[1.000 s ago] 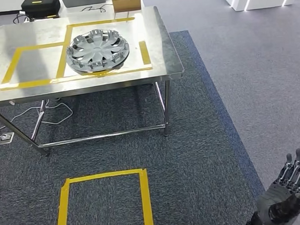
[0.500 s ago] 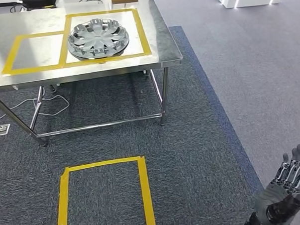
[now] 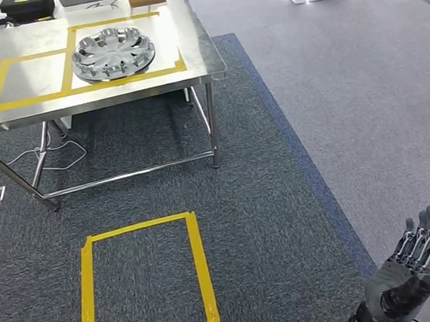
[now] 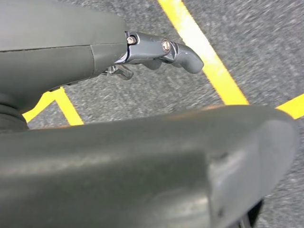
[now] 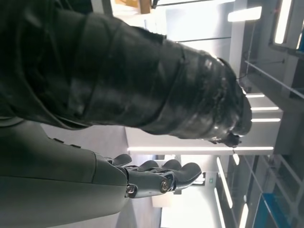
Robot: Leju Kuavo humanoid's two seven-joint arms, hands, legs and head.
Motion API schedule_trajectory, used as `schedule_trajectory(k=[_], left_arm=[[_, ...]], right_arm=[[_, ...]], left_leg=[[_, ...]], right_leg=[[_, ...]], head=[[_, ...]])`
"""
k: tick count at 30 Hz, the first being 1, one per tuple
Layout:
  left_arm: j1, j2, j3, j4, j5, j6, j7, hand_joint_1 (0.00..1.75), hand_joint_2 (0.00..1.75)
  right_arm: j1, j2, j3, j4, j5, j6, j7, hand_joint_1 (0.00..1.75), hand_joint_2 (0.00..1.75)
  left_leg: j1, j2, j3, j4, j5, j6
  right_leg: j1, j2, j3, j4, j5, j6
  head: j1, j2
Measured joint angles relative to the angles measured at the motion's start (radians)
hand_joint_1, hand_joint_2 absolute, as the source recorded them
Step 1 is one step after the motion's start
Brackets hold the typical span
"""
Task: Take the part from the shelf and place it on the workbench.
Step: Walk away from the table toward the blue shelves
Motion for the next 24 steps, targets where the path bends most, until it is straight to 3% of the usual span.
schedule_trajectory(k=[2,4,6,8,9,12,13,14,15,16,17,18,20,21,23,24], left_arm=[[-0.001,0.001,0.000,0.000,0.000,0.000,0.000,0.00,0.00],[0.000,0.003,0.000,-0.001,0.000,0.000,0.000,0.00,0.00],[-0.002,0.003,0.000,-0.002,0.000,0.000,0.000,0.00,0.00],[-0.004,0.002,0.000,-0.002,0.000,0.000,0.000,0.00,0.00],[-0.004,0.002,0.000,-0.002,0.000,0.000,0.000,0.00,0.00],[-0.002,0.001,0.000,-0.002,0.000,0.000,0.000,0.00,0.00],[-0.002,0.001,0.000,-0.002,0.000,-0.001,0.000,0.00,0.00],[-0.002,0.001,0.000,-0.002,0.000,-0.001,0.000,0.00,0.00],[-0.003,0.001,0.000,-0.002,0.000,-0.001,0.000,0.00,0.00],[-0.003,0.001,0.000,-0.002,0.000,-0.001,0.000,0.00,0.00],[-0.004,0.001,0.000,-0.002,0.000,-0.002,0.000,0.00,0.00],[-0.005,0.001,0.000,-0.003,0.000,-0.003,0.000,0.00,0.00],[-0.006,0.001,0.000,-0.004,0.000,-0.005,0.000,0.00,0.00],[-0.007,0.000,0.000,-0.004,0.000,-0.006,0.000,0.00,0.00],[-0.006,0.000,0.000,-0.005,0.000,-0.006,0.000,0.00,0.00],[-0.004,0.000,0.000,-0.005,0.000,-0.006,0.000,0.00,0.00]], right_arm=[[0.000,0.000,0.000,0.000,0.000,0.000,0.000,0.00,0.00],[-0.001,0.000,0.000,0.000,0.000,0.000,0.000,0.00,0.00],[-0.001,0.000,0.000,0.000,0.000,0.000,0.000,0.00,0.00],[0.000,0.000,0.000,0.000,0.000,0.000,0.000,0.00,0.00],[0.001,0.000,0.000,0.000,0.000,-0.001,0.000,0.00,0.00],[0.000,0.000,0.000,0.001,0.002,-0.004,0.000,0.00,0.00],[0.000,0.000,0.000,0.001,0.003,-0.006,0.000,0.00,0.00],[0.000,0.000,0.000,0.002,0.004,-0.007,0.000,0.00,0.00],[0.000,0.000,0.000,0.003,0.003,-0.008,0.000,0.00,0.00],[0.000,0.000,0.000,0.003,0.003,-0.009,0.000,0.00,0.00],[-0.001,0.000,0.000,0.004,0.003,-0.009,0.000,0.00,0.00],[-0.002,0.000,0.000,0.004,0.003,-0.009,0.000,0.00,0.00],[-0.005,0.000,0.001,0.003,0.004,-0.010,0.000,0.00,0.00],[-0.005,0.000,0.001,0.003,0.004,-0.010,0.000,0.00,0.00],[-0.003,0.000,0.001,0.003,0.005,-0.010,0.000,0.00,0.00],[-0.003,0.000,0.001,0.003,0.005,-0.010,0.000,0.00,0.00]], left_leg=[[-0.006,-0.018,0.087,-0.103,0.051,0.016],[-0.011,-0.044,0.175,-0.240,0.047,0.031],[-0.014,-0.049,0.203,-0.299,0.031,0.036],[-0.010,-0.033,0.191,-0.311,0.043,0.044],[-0.007,-0.023,0.181,-0.315,0.054,0.050],[-0.005,0.008,0.141,-0.317,0.087,0.059],[-0.005,0.018,0.126,-0.315,0.099,0.057],[-0.004,0.029,0.110,-0.312,0.110,0.054],[-0.003,0.038,0.094,-0.309,0.120,0.050],[-0.001,0.047,0.079,-0.304,0.129,0.045],[0.001,0.054,0.065,-0.297,0.137,0.039],[0.002,0.059,0.053,-0.290,0.144,0.032],[0.003,0.067,0.040,-0.278,0.159,0.017],[0.003,0.072,0.036,-0.277,0.168,0.010],[0.009,0.075,0.030,-0.277,0.177,-0.004],[0.011,0.063,0.024,-0.265,0.155,-0.011]], right_leg=[[0.001,0.015,-0.036,0.017,0.018,0.004],[0.003,0.027,-0.061,0.033,0.032,0.011],[0.002,0.036,-0.076,0.038,0.051,0.021],[0.000,0.039,-0.090,0.045,0.052,0.031],[-0.001,0.033,-0.101,0.063,0.028,0.037],[-0.013,0.005,-0.143,0.216,-0.112,0.058],[-0.019,0.001,-0.151,0.275,-0.135,0.065],[-0.025,-0.002,-0.148,0.314,-0.131,0.073],[-0.031,-0.005,-0.131,0.322,-0.105,0.079],[-0.036,-0.009,-0.098,0.297,-0.072,0.085],[-0.041,-0.020,-0.048,0.239,-0.050,0.091],[-0.042,-0.034,0.012,0.162,-0.049,0.095],[-0.037,-0.055,0.092,0.036,-0.082,0.085],[-0.032,-0.057,0.100,0.011,-0.094,0.075],[-0.028,-0.048,0.077,0.008,-0.084,0.049],[-0.027,-0.043,0.064,0.008,-0.073,0.038]], head=[[-0.001,0.000],[-0.001,0.000],[-0.002,0.000],[-0.003,0.000],[-0.002,0.000],[0.005,0.000],[0.005,0.000],[0.006,0.000],[0.005,0.000],[0.005,0.000],[0.005,0.000],[0.006,0.000],[0.006,0.000],[0.005,0.000],[0.003,0.000],[0.002,0.000]])
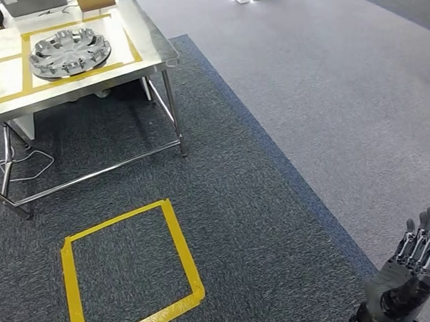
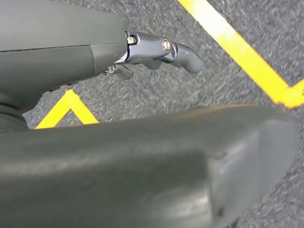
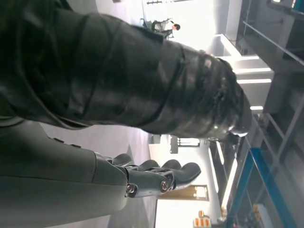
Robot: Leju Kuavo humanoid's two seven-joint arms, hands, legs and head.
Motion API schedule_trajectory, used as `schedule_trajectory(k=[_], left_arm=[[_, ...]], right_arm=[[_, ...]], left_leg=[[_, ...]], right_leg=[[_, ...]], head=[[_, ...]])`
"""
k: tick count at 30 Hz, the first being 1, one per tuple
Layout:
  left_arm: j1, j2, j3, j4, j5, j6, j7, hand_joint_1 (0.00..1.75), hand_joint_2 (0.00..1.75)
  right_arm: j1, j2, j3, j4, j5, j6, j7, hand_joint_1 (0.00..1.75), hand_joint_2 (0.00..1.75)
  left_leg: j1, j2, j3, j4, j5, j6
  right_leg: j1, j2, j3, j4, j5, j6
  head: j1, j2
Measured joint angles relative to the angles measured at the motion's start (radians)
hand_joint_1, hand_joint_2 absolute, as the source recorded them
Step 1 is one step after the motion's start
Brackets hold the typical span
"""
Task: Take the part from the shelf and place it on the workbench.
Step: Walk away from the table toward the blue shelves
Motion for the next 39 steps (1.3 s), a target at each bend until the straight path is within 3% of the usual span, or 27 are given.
schedule_trajectory(k=[1,3,4,5,7,9,11,12,14,15,16,19,20,21,22,23,24,25,27,28,30,32,34,35,36,37,39], left_arm=[[0.003,0.000,0.000,0.000,0.000,0.000,0.000,0.00,0.00],[0.006,0.000,0.000,0.000,0.000,0.001,0.000,0.00,0.00],[0.006,0.000,0.000,0.000,0.000,0.001,0.000,0.00,0.00],[0.006,0.000,0.000,0.000,0.000,0.001,0.000,0.00,0.00],[0.004,0.000,0.000,0.000,0.000,0.002,0.000,0.00,0.00],[0.004,0.003,0.000,-0.001,0.000,0.002,0.000,0.00,0.00],[0.003,0.005,0.000,-0.002,0.000,0.003,0.000,0.00,0.00],[0.002,0.005,0.000,-0.003,0.000,0.003,0.000,0.00,0.00],[0.001,0.003,0.000,-0.003,0.000,0.002,0.000,0.00,0.00],[0.001,0.002,0.000,-0.003,0.000,0.000,0.000,0.00,0.00],[0.000,0.002,0.000,-0.003,-0.001,-0.001,-0.001,0.00,0.00],[0.001,0.001,0.001,-0.003,-0.003,-0.004,-0.001,0.00,0.00],[0.001,0.001,0.001,-0.003,-0.003,-0.005,-0.001,0.00,0.00],[0.001,0.000,0.001,-0.003,-0.003,-0.006,-0.001,0.00,0.00],[0.001,0.000,0.001,-0.003,-0.003,-0.006,-0.001,0.00,0.00],[-0.001,0.000,0.001,-0.003,-0.003,-0.006,-0.001,0.00,0.00],[-0.002,0.001,0.001,-0.004,-0.004,-0.006,-0.001,0.00,0.00],[-0.004,0.001,0.001,-0.004,-0.004,-0.006,-0.002,0.00,0.00],[-0.006,0.001,0.001,-0.006,-0.004,-0.005,-0.003,0.00,0.00],[-0.005,0.002,0.001,-0.007,-0.005,-0.005,-0.003,0.00,0.00],[-0.002,0.001,0.001,-0.007,-0.005,-0.005,-0.003,0.00,0.00],[0.005,0.001,0.002,-0.007,-0.005,-0.006,-0.003,0.00,0.00],[0.007,0.001,0.003,-0.007,-0.006,-0.006,-0.003,0.00,0.00],[0.006,0.001,0.003,-0.007,-0.006,-0.006,-0.003,0.00,0.00],[0.005,0.001,0.003,-0.007,-0.006,-0.006,-0.003,0.00,0.00],[0.005,0.000,0.003,-0.007,-0.006,-0.006,-0.003,0.00,0.00],[0.004,0.000,0.003,-0.007,-0.006,-0.006,-0.003,0.00,0.00]], right_arm=[[0.000,0.000,0.000,0.000,0.000,0.000,0.000,0.00,0.00],[-0.001,0.000,0.001,0.000,0.000,0.000,0.000,0.00,0.00],[0.000,0.000,0.001,0.000,0.000,0.000,0.000,0.00,0.00],[0.000,0.000,0.001,0.001,0.000,0.000,0.000,0.00,0.00],[0.000,0.000,0.001,0.001,0.000,0.000,0.000,0.00,0.00],[0.000,0.000,0.001,0.001,0.000,0.000,0.000,0.00,0.00],[-0.002,0.000,0.001,0.001,0.000,-0.001,0.000,0.00,0.00],[-0.003,0.000,0.002,0.001,0.000,-0.002,0.000,0.00,0.00],[-0.003,0.000,0.005,0.001,0.000,-0.006,0.000,0.00,0.00],[-0.003,0.000,0.006,0.001,-0.001,-0.009,0.000,0.00,0.00],[-0.003,0.000,0.006,0.002,-0.001,-0.012,0.000,0.00,0.00],[-0.006,-0.001,0.009,0.004,-0.004,-0.019,0.000,0.00,0.00],[-0.007,-0.001,0.011,0.005,-0.005,-0.020,0.000,0.00,0.00],[-0.007,-0.002,0.012,0.006,-0.005,-0.021,0.000,0.00,0.00],[-0.007,-0.002,0.014,0.007,-0.005,-0.022,0.000,0.00,0.00],[-0.007,-0.003,0.015,0.008,-0.005,-0.022,0.000,0.00,0.00],[-0.008,-0.003,0.015,0.008,-0.005,-0.022,0.000,0.00,0.00],[-0.010,-0.003,0.016,0.008,-0.005,-0.022,0.000,0.00,0.00],[-0.014,-0.003,0.018,0.008,-0.005,-0.022,0.000,0.00,0.00],[-0.014,-0.004,0.018,0.008,-0.005,-0.022,0.000,0.00,0.00],[-0.012,-0.004,0.020,0.009,-0.005,-0.022,0.000,0.00,0.00],[-0.013,-0.004,0.022,0.010,-0.005,-0.022,0.000,0.00,0.00],[-0.013,-0.004,0.023,0.011,-0.005,-0.022,0.000,0.00,0.00],[-0.013,-0.004,0.023,0.012,-0.004,-0.022,0.000,0.00,0.00],[-0.013,-0.004,0.024,0.014,-0.004,-0.022,0.000,0.00,0.00],[-0.013,-0.004,0.024,0.015,-0.004,-0.022,0.000,0.00,0.00],[-0.013,-0.004,0.024,0.017,-0.004,-0.022,0.000,0.00,0.00]], left_leg=[[0.001,-0.017,-0.009,0.028,-0.039,-0.004],[-0.001,-0.053,-0.032,0.142,-0.154,-0.004],[-0.003,-0.059,-0.039,0.205,-0.194,-0.001],[-0.006,-0.062,-0.038,0.253,-0.211,0.003],[-0.015,-0.065,0.004,0.251,-0.176,0.017],[-0.027,-0.086,0.100,0.124,-0.131,0.044],[-0.035,-0.114,0.178,-0.008,-0.130,0.064],[-0.038,-0.120,0.192,-0.041,-0.137,0.069],[-0.039,-0.108,0.188,-0.058,-0.125,0.070],[-0.037,-0.099,0.181,-0.063,-0.112,0.074],[-0.034,-0.090,0.170,-0.067,-0.097,0.078],[-0.031,-0.063,0.127,-0.070,-0.060,0.081],[-0.031,-0.055,0.111,-0.068,-0.048,0.078],[-0.030,-0.047,0.094,-0.066,-0.036,0.075],[-0.029,-0.041,0.075,-0.061,-0.024,0.071],[-0.027,-0.036,0.055,-0.054,-0.013,0.066],[-0.026,-0.033,0.039,-0.046,-0.004,0.060],[-0.026,-0.032,0.023,-0.035,0.003,0.054],[-0.025,-0.032,0.002,-0.018,0.020,0.040],[-0.023,-0.032,-0.005,-0.014,0.029,0.033],[-0.016,-0.034,-0.014,-0.012,0.034,0.019],[-0.011,-0.046,-0.028,0.034,-0.035,0.009],[-0.011,-0.058,-0.048,0.151,-0.150,0.007],[-0.011,-0.061,-0.055,0.212,-0.188,0.007],[-0.012,-0.062,-0.052,0.254,-0.197,0.009],[-0.013,-0.062,-0.037,0.267,-0.183,0.012],[-0.019,-0.064,0.045,0.183,-0.126,0.025]], right_leg=[[0.000,0.005,-0.014,-0.001,0.013,-0.010],[0.004,0.018,-0.045,0.000,0.039,-0.023],[0.008,0.025,-0.059,0.002,0.052,-0.027],[0.013,0.033,-0.076,0.005,0.067,-0.029],[0.022,0.050,-0.109,0.013,0.091,-0.030],[0.027,0.065,-0.139,0.022,0.111,-0.030],[0.029,0.078,-0.158,0.028,0.131,-0.026],[0.027,0.084,-0.163,0.027,0.142,-0.022],[0.022,0.095,-0.171,0.022,0.162,-0.010],[0.022,0.093,-0.178,0.026,0.156,-0.005],[0.021,0.085,-0.189,0.045,0.127,0.000],[0.012,0.048,-0.230,0.206,-0.025,0.016],[0.007,0.043,-0.234,0.265,-0.049,0.022],[0.003,0.040,-0.229,0.305,-0.047,0.028],[-0.002,0.038,-0.209,0.315,-0.024,0.033],[-0.006,0.036,-0.170,0.287,0.006,0.037],[-0.011,0.034,-0.118,0.231,0.025,0.041],[-0.013,0.031,-0.053,0.151,0.022,0.044],[-0.011,0.029,0.028,0.026,-0.017,0.037],[-0.007,0.030,0.042,-0.006,-0.032,0.030],[-0.002,0.030,0.026,-0.010,-0.024,0.009],[0.000,0.028,0.005,-0.011,-0.003,-0.010],[0.005,0.028,-0.023,-0.009,0.021,-0.021],[0.008,0.028,-0.035,-0.007,0.033,-0.023],[0.011,0.029,-0.050,-0.003,0.045,-0.025],[0.014,0.030,-0.066,0.002,0.055,-0.025],[0.018,0.032,-0.099,0.016,0.073,-0.024]], head=[[-0.002,0.000],[-0.010,0.000],[-0.013,0.000],[-0.015,0.000],[-0.016,0.000],[-0.016,0.000],[-0.016,0.000],[-0.016,0.000],[-0.019,0.000],[-0.020,0.000],[-0.018,0.000],[-0.014,0.000],[-0.014,0.000],[-0.014,0.000],[-0.014,0.000],[-0.014,0.000],[-0.014,0.000],[-0.013,0.000],[-0.016,0.000],[-0.016,0.000],[-0.018,0.000],[-0.021,0.000],[-0.029,0.000],[-0.033,0.000],[-0.036,0.000],[-0.037,0.000],[-0.039,0.000]])
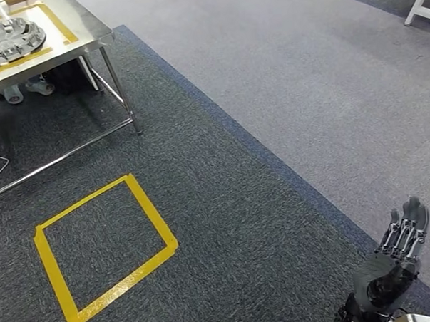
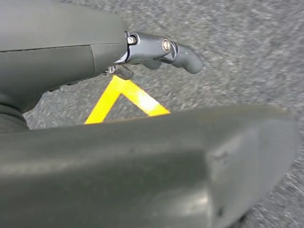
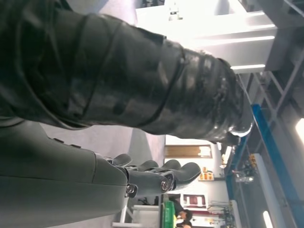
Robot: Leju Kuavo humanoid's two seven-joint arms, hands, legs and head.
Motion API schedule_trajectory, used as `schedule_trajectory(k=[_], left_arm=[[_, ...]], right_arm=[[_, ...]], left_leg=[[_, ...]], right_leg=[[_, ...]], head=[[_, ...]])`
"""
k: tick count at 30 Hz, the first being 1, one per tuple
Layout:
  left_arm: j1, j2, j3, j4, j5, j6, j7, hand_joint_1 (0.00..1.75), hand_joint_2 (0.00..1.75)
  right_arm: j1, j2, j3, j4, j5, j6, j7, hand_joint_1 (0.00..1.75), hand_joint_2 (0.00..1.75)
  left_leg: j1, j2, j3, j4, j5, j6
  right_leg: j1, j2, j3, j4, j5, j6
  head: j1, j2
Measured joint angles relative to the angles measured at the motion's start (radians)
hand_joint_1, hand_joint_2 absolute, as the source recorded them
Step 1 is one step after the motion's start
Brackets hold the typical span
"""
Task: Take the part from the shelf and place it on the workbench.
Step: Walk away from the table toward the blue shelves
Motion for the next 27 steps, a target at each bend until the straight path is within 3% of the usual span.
schedule_trajectory(k=[2,4,6,7,9,11,12,13,14,15,16,17,18,19,21,22,24,26,27], left_arm=[[-0.001,0.002,0.000,-0.001,0.000,0.000,-0.001,0.00,0.00],[-0.002,0.003,0.001,-0.002,0.000,0.000,-0.002,0.00,0.00],[-0.001,0.001,0.001,-0.002,0.000,0.000,-0.003,0.00,0.00],[-0.001,0.000,0.001,-0.002,0.000,0.000,-0.003,0.00,0.00],[-0.001,-0.001,0.001,-0.002,0.000,0.000,-0.003,0.00,0.00],[-0.001,-0.001,0.001,-0.002,-0.001,0.000,-0.004,0.00,0.00],[-0.001,-0.002,0.002,-0.002,-0.001,0.000,-0.004,0.00,0.00],[-0.001,-0.002,0.002,-0.002,0.000,0.000,-0.005,0.00,0.00],[-0.001,-0.003,0.002,-0.002,0.000,0.000,-0.006,0.00,0.00],[0.000,-0.004,0.003,-0.002,0.000,0.000,-0.006,0.00,0.00],[0.000,-0.004,0.004,-0.003,0.000,0.000,-0.007,0.00,0.00],[0.000,-0.005,0.006,-0.004,0.001,0.000,-0.007,0.00,0.00],[0.001,-0.005,0.008,-0.004,0.001,0.000,-0.008,0.00,0.00],[0.001,-0.006,0.010,-0.005,0.001,0.000,-0.009,0.00,0.00],[0.000,-0.007,0.013,-0.005,0.002,-0.001,-0.009,0.00,0.00],[0.000,-0.007,0.013,-0.005,0.002,-0.001,-0.009,0.00,0.00],[0.002,-0.007,0.015,-0.005,0.002,-0.001,-0.009,0.00,0.00],[0.005,-0.007,0.017,-0.005,0.002,-0.001,-0.009,0.00,0.00],[0.006,-0.008,0.019,-0.005,0.002,-0.002,-0.009,0.00,0.00]], right_arm=[[0.000,0.000,0.001,0.001,0.000,0.000,0.000,0.00,0.00],[-0.001,0.000,0.002,0.002,0.001,0.000,0.000,0.00,0.00],[0.000,-0.001,0.003,0.003,0.001,0.000,0.000,0.00,0.00],[0.000,-0.001,0.003,0.004,0.001,0.000,0.000,0.00,0.00],[0.000,-0.002,0.003,0.005,0.002,0.000,0.000,0.00,0.00],[0.000,-0.003,0.004,0.008,0.003,0.000,0.000,0.00,0.00],[0.000,-0.004,0.005,0.009,0.003,0.000,0.000,0.00,0.00],[0.001,-0.004,0.006,0.011,0.004,-0.002,0.000,0.00,0.00],[0.001,-0.005,0.006,0.013,0.005,-0.003,0.000,0.00,0.00],[0.000,-0.006,0.007,0.014,0.006,-0.005,0.000,0.00,0.00],[-0.001,-0.006,0.009,0.015,0.007,-0.006,0.000,0.00,0.00],[-0.003,-0.006,0.011,0.016,0.008,-0.008,0.000,0.00,0.00],[-0.005,-0.006,0.014,0.016,0.008,-0.009,0.000,0.00,0.00],[-0.006,-0.006,0.017,0.016,0.009,-0.009,0.000,0.00,0.00],[-0.005,-0.006,0.019,0.017,0.009,-0.011,0.000,0.00,0.00],[-0.003,-0.007,0.020,0.018,0.009,-0.012,0.000,0.00,0.00],[-0.002,-0.007,0.023,0.018,0.009,-0.014,0.000,0.00,0.00],[-0.002,-0.007,0.026,0.020,0.008,-0.014,0.000,0.00,0.00],[-0.002,-0.007,0.027,0.022,0.008,-0.014,0.000,0.00,0.00]], left_leg=[[-0.007,-0.007,0.095,-0.145,0.013,0.019],[-0.014,-0.012,0.130,-0.218,-0.001,0.030],[-0.015,-0.008,0.120,-0.233,0.013,0.038],[-0.013,-0.005,0.112,-0.238,0.025,0.044],[-0.008,0.002,0.088,-0.245,0.050,0.054],[-0.008,0.006,0.059,-0.244,0.069,0.057],[-0.008,0.010,0.045,-0.243,0.079,0.056],[-0.008,0.017,0.030,-0.241,0.089,0.054],[-0.007,0.025,0.017,-0.238,0.098,0.051],[-0.006,0.033,0.004,-0.232,0.105,0.048],[-0.007,0.040,-0.007,-0.225,0.110,0.043],[-0.008,0.047,-0.015,-0.215,0.113,0.037],[-0.010,0.055,-0.021,-0.204,0.116,0.031],[-0.010,0.063,-0.025,-0.196,0.119,0.025],[-0.005,0.078,-0.030,-0.187,0.123,0.012],[-0.001,0.072,-0.033,-0.178,0.111,0.006],[0.004,0.040,-0.052,-0.115,0.050,-0.005],[0.005,0.011,-0.089,0.013,-0.034,-0.008],[0.004,0.005,-0.102,0.069,-0.060,-0.007]], right_leg=[[0.002,0.001,-0.022,0.011,0.013,0.006],[-0.001,0.000,-0.034,0.013,0.029,0.017],[-0.003,0.000,-0.041,0.012,0.041,0.030],[-0.003,0.001,-0.049,0.021,0.028,0.035],[-0.006,0.002,-0.076,0.091,-0.052,0.045],[-0.010,0.002,-0.109,0.217,-0.140,0.053],[-0.012,0.002,-0.115,0.270,-0.148,0.058],[-0.014,0.001,-0.113,0.301,-0.133,0.061],[-0.017,-0.001,-0.094,0.298,-0.100,0.065],[-0.020,-0.010,-0.055,0.258,-0.068,0.069],[-0.023,-0.029,0.000,0.190,-0.052,0.072],[-0.024,-0.048,0.060,0.109,-0.056,0.072],[-0.024,-0.064,0.104,0.040,-0.072,0.068],[-0.021,-0.070,0.128,-0.002,-0.090,0.061],[-0.018,-0.055,0.123,-0.024,-0.101,0.039],[-0.016,-0.046,0.118,-0.023,-0.096,0.030],[-0.016,-0.029,0.107,-0.025,-0.084,0.014],[-0.012,-0.010,0.093,-0.024,-0.072,0.006],[-0.009,0.001,0.087,-0.023,-0.066,0.004]], head=[[-0.001,0.000],[-0.003,0.000],[-0.006,0.000],[-0.005,0.000],[-0.002,0.000],[0.002,0.000],[0.002,0.000],[0.002,0.000],[0.003,0.000],[0.003,0.000],[0.003,0.000],[0.004,0.000],[0.002,0.000],[0.000,0.000],[-0.004,0.000],[-0.005,0.000],[-0.010,0.000],[-0.018,0.000],[-0.021,0.000]])
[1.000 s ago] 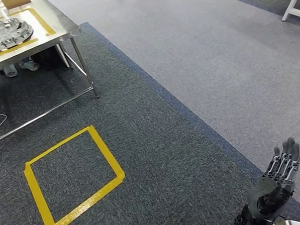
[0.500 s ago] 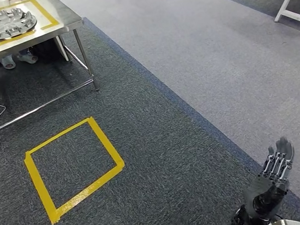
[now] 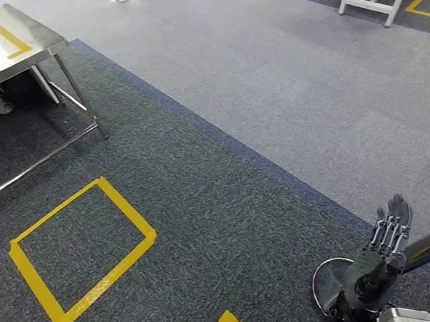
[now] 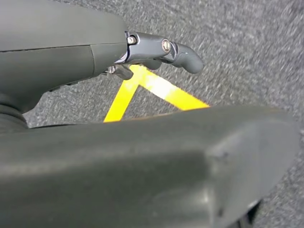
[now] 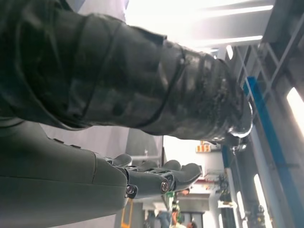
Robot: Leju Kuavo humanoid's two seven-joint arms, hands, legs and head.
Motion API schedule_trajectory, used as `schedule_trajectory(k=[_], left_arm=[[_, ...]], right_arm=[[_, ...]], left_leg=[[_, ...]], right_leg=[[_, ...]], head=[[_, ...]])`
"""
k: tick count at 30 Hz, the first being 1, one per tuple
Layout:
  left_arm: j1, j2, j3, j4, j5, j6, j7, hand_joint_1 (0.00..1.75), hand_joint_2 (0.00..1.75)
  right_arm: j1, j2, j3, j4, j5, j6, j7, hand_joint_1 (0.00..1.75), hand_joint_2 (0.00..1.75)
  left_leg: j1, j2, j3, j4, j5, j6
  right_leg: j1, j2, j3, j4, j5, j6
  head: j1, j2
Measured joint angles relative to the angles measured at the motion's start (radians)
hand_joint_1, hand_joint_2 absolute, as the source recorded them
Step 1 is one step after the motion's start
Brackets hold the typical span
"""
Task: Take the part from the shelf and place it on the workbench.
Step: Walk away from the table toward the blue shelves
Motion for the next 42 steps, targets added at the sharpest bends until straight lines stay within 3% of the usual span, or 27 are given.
schedule_trajectory(k=[1,2,3,5,7,8,9,11,13,15,16,17,20,22,25,26,28,30,31,33,34,36,38,40,42], left_arm=[[0.001,0.000,0.001,0.000,0.000,0.000,0.000,0.00,0.00],[0.001,0.000,0.001,0.000,0.000,0.000,0.000,0.00,0.00],[0.001,0.000,0.002,0.000,0.000,0.000,0.000,0.00,0.00],[0.003,0.002,0.002,-0.002,0.000,0.000,0.000,0.00,0.00],[0.008,0.003,0.005,-0.004,0.000,0.000,-0.001,0.00,0.00],[0.010,0.003,0.006,-0.005,0.000,0.000,-0.001,0.00,0.00],[0.011,0.002,0.006,-0.005,0.000,0.000,-0.001,0.00,0.00],[0.004,0.000,0.008,-0.007,0.000,-0.002,-0.002,0.00,0.00],[-0.002,-0.002,0.009,-0.007,0.000,-0.003,-0.003,0.00,0.00],[0.000,-0.004,0.012,-0.007,0.000,-0.004,-0.003,0.00,0.00],[0.001,-0.004,0.014,-0.007,0.000,-0.005,-0.003,0.00,0.00],[0.001,-0.005,0.017,-0.007,-0.001,-0.005,-0.003,0.00,0.00],[-0.002,-0.006,0.021,-0.008,-0.002,-0.004,-0.003,0.00,0.00],[-0.003,-0.006,0.024,-0.011,-0.004,-0.004,-0.003,0.00,0.00],[-0.006,-0.008,0.025,-0.013,-0.009,-0.005,-0.004,0.00,0.00],[-0.006,-0.008,0.025,-0.013,-0.009,-0.005,-0.004,0.00,0.00],[-0.007,-0.009,0.026,-0.013,-0.010,-0.005,-0.004,0.00,0.00],[-0.005,-0.009,0.026,-0.013,-0.010,-0.005,-0.004,0.00,0.00],[-0.003,-0.009,0.027,-0.013,-0.010,-0.005,-0.004,0.00,0.00],[-0.001,-0.009,0.027,-0.013,-0.010,-0.005,-0.004,0.00,0.00],[-0.001,-0.009,0.028,-0.013,-0.011,-0.005,-0.004,0.00,0.00],[-0.001,-0.007,0.028,-0.014,-0.011,-0.005,-0.004,0.00,0.00],[-0.002,-0.006,0.030,-0.015,-0.013,-0.005,-0.005,0.00,0.00],[-0.004,-0.006,0.032,-0.016,-0.017,-0.005,-0.005,0.00,0.00],[-0.006,-0.007,0.032,-0.016,-0.020,-0.007,-0.006,0.00,0.00]], right_arm=[[0.000,0.000,0.001,0.002,0.000,0.000,0.000,0.00,0.00],[0.000,-0.001,0.002,0.003,-0.001,-0.001,0.000,0.00,0.00],[0.000,-0.001,0.003,0.004,-0.001,-0.002,0.000,0.00,0.00],[-0.002,-0.001,0.006,0.005,-0.002,-0.003,0.000,0.00,0.00],[-0.004,-0.002,0.008,0.006,-0.002,-0.004,0.000,0.00,0.00],[-0.005,-0.003,0.010,0.007,-0.002,-0.004,0.000,0.00,0.00],[-0.004,-0.003,0.011,0.007,-0.002,-0.004,0.000,0.00,0.00],[-0.004,-0.005,0.013,0.006,-0.002,-0.004,-0.001,0.00,0.00],[-0.008,-0.006,0.014,0.006,-0.002,-0.004,-0.001,0.00,0.00],[-0.008,-0.008,0.014,0.006,-0.002,-0.004,0.000,0.00,0.00],[-0.007,-0.009,0.014,0.006,-0.002,-0.004,0.000,0.00,0.00],[-0.005,-0.010,0.014,0.006,-0.002,-0.005,0.000,0.00,0.00],[-0.005,-0.012,0.014,0.006,-0.003,-0.006,0.000,0.00,0.00],[-0.005,-0.013,0.014,0.005,-0.003,-0.007,0.000,0.00,0.00],[-0.001,-0.014,0.014,0.002,-0.003,-0.008,0.000,0.00,0.00],[0.000,-0.014,0.014,0.001,-0.003,-0.008,0.000,0.00,0.00],[-0.001,-0.014,0.014,-0.001,-0.003,-0.007,0.000,0.00,0.00],[-0.001,-0.014,0.015,-0.002,-0.006,-0.002,0.000,0.00,0.00],[0.000,-0.014,0.016,-0.002,-0.009,0.004,0.000,0.00,0.00],[0.002,-0.015,0.016,-0.002,-0.016,0.014,0.000,0.00,0.00],[0.002,-0.015,0.016,-0.002,-0.018,0.017,0.000,0.00,0.00],[0.001,-0.016,0.016,-0.002,-0.021,0.024,0.000,0.00,0.00],[0.000,-0.016,0.017,-0.002,-0.019,0.049,0.000,0.00,0.00],[0.001,-0.017,0.018,-0.004,-0.013,0.084,0.000,0.00,0.00],[-0.001,-0.019,0.021,-0.006,-0.004,0.111,0.000,0.00,0.00]], left_leg=[[-0.001,-0.003,0.001,0.023,-0.003,0.004],[-0.003,-0.006,0.019,0.003,0.017,0.010],[-0.005,-0.013,0.052,-0.051,0.052,0.018],[-0.010,-0.060,0.117,-0.174,0.113,0.044],[-0.014,-0.099,0.140,-0.229,0.135,0.059],[-0.016,-0.099,0.139,-0.234,0.140,0.059],[-0.017,-0.087,0.141,-0.244,0.141,0.058],[-0.012,-0.060,0.156,-0.282,0.137,0.059],[-0.006,-0.033,0.168,-0.309,0.130,0.060],[-0.006,-0.004,0.165,-0.307,0.129,0.061],[-0.005,0.011,0.163,-0.304,0.127,0.060],[-0.004,0.024,0.161,-0.301,0.126,0.058],[0.000,0.056,0.157,-0.281,0.114,0.040],[-0.002,0.069,0.156,-0.268,0.105,0.025],[0.001,0.084,0.156,-0.264,0.104,0.009],[0.004,0.076,0.153,-0.254,0.093,0.005],[0.006,0.041,0.122,-0.179,0.036,-0.001],[0.006,0.008,0.066,-0.045,-0.034,0.002],[0.005,0.002,0.044,0.006,-0.049,0.005],[0.002,-0.005,0.042,0.012,-0.024,0.015],[0.000,-0.011,0.061,-0.034,0.011,0.022],[-0.005,-0.061,0.115,-0.163,0.078,0.042],[-0.009,-0.097,0.143,-0.239,0.103,0.056],[-0.008,-0.081,0.146,-0.255,0.104,0.059],[-0.004,-0.054,0.152,-0.275,0.114,0.060]], right_leg=[[0.003,0.012,-0.003,0.002,0.005,-0.001],[0.007,0.025,-0.005,0.004,0.009,-0.001],[0.010,0.037,-0.005,0.006,0.012,-0.001],[0.011,0.060,-0.014,0.011,0.015,0.002],[0.001,0.082,-0.027,0.015,0.022,0.012],[-0.002,0.094,-0.031,0.016,0.027,0.020],[-0.005,0.105,-0.035,0.015,0.030,0.026],[-0.003,0.082,-0.060,0.038,0.015,0.036],[-0.003,0.030,-0.117,0.134,-0.034,0.047],[-0.008,0.010,-0.182,0.263,-0.079,0.059],[-0.011,0.007,-0.201,0.299,-0.083,0.065],[-0.015,0.003,-0.197,0.293,-0.068,0.070],[-0.022,-0.038,-0.095,0.108,0.012,0.081],[-0.019,-0.055,-0.059,0.042,0.023,0.069],[-0.012,-0.031,-0.070,0.044,0.028,0.037],[-0.012,-0.023,-0.073,0.044,0.031,0.030],[-0.012,-0.006,-0.074,0.043,0.039,0.017],[-0.008,0.014,-0.081,0.043,0.044,0.009],[-0.005,0.025,-0.083,0.043,0.046,0.007],[0.000,0.052,-0.083,0.043,0.048,0.005],[0.003,0.065,-0.082,0.044,0.049,0.005],[0.004,0.088,-0.082,0.044,0.051,0.008],[0.000,0.112,-0.091,0.046,0.056,0.018],[-0.004,0.131,-0.104,0.046,0.064,0.032],[0.000,0.096,-0.126,0.073,0.046,0.040]], head=[[-0.001,0.000],[-0.002,0.000],[-0.002,0.000],[0.000,0.000],[0.001,0.000],[-0.001,0.000],[-0.006,0.000],[-0.006,0.000],[0.002,0.000],[0.007,0.000],[0.007,0.000],[0.007,0.000],[0.008,0.000],[0.006,0.000],[0.000,0.000],[-0.001,0.000],[-0.005,0.000],[-0.010,0.000],[-0.011,0.000],[-0.012,0.000],[-0.012,0.000],[-0.010,0.000],[-0.012,0.000],[-0.015,0.000],[-0.012,0.000]])
